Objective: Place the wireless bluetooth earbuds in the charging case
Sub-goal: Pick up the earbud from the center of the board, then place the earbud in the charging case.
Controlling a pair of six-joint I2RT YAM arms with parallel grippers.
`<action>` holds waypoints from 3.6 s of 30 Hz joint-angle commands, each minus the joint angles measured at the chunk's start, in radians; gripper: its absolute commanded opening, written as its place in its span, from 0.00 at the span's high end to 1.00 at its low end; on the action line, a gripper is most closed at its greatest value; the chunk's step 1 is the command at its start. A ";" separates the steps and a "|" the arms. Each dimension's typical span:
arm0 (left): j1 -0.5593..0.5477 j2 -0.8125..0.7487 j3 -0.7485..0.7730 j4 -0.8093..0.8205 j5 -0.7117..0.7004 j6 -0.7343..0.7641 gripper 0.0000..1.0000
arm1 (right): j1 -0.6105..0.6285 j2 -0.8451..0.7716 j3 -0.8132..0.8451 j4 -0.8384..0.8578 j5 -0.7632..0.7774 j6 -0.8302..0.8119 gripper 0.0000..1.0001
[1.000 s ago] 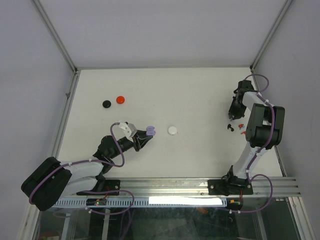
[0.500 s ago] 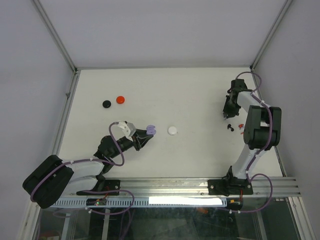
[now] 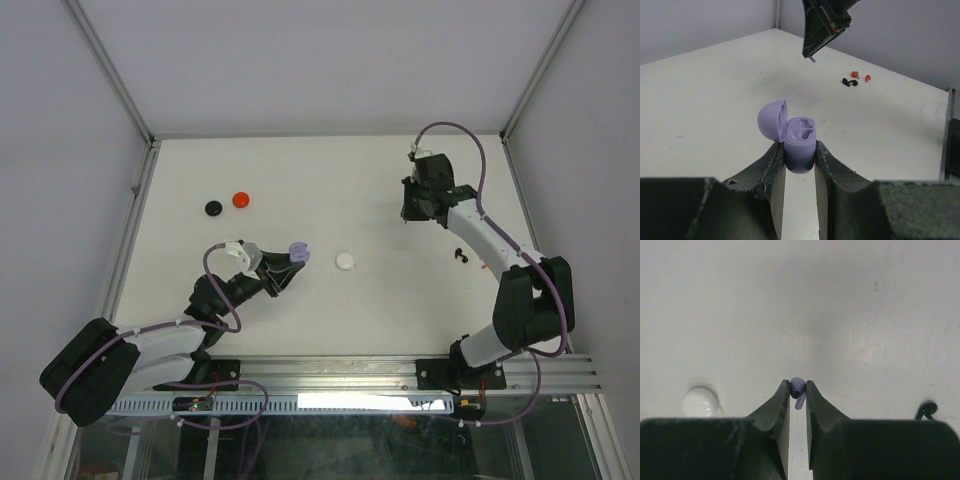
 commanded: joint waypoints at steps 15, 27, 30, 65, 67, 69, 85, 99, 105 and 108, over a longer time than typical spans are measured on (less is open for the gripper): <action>0.007 -0.075 0.062 0.085 -0.032 0.033 1.00 | 0.431 -0.423 -0.122 0.321 -0.017 -0.007 0.98; 0.007 -0.040 0.128 0.131 0.110 0.039 1.00 | 0.643 -0.556 -0.234 0.570 -0.046 -0.049 0.98; 0.008 -0.035 0.139 0.147 0.148 0.028 0.99 | 0.674 -0.571 -0.268 0.637 -0.068 -0.056 0.97; 0.007 0.006 0.164 0.263 0.204 -0.122 0.98 | 0.765 -0.494 -0.354 0.881 -0.138 -0.086 0.98; 0.008 0.006 0.163 0.267 0.198 -0.129 0.98 | 0.765 -0.494 -0.354 0.878 -0.139 -0.089 0.98; 0.008 0.006 0.164 0.269 0.183 -0.140 0.98 | 0.766 -0.493 -0.356 0.875 -0.141 -0.094 0.98; 0.007 0.006 0.154 0.250 0.055 -0.249 1.00 | 0.772 -0.530 -0.388 0.855 -0.123 -0.142 0.97; -0.004 -0.039 0.210 0.052 0.126 -0.072 1.00 | 0.775 -0.493 -0.297 0.692 -0.125 -0.154 0.96; -0.012 -0.069 0.207 0.025 0.121 -0.012 1.00 | 0.774 -0.487 -0.273 0.628 -0.109 -0.152 0.96; -0.013 -0.066 0.202 0.058 0.122 -0.023 1.00 | 0.774 -0.480 -0.270 0.614 -0.095 -0.143 0.94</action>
